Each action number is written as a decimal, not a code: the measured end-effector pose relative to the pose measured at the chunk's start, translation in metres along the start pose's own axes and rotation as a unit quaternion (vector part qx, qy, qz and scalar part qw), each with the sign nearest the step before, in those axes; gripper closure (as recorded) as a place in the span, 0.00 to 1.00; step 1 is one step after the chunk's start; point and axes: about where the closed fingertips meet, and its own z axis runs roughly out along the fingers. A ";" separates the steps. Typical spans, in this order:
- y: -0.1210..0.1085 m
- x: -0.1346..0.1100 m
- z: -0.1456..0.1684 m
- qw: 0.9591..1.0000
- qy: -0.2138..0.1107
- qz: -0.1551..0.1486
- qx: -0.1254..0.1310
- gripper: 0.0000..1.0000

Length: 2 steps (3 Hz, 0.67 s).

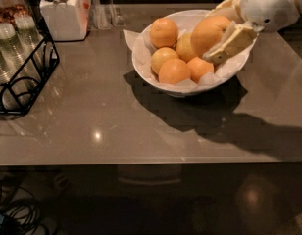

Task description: Pick orange from white bowl

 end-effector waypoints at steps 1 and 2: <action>0.028 0.001 -0.015 0.999 -0.046 0.005 0.002 1.00; 0.045 -0.002 -0.024 0.998 -0.065 0.001 0.004 1.00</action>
Offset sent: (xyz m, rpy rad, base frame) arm -0.0726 -0.0197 0.0056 0.1675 -0.0340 0.0434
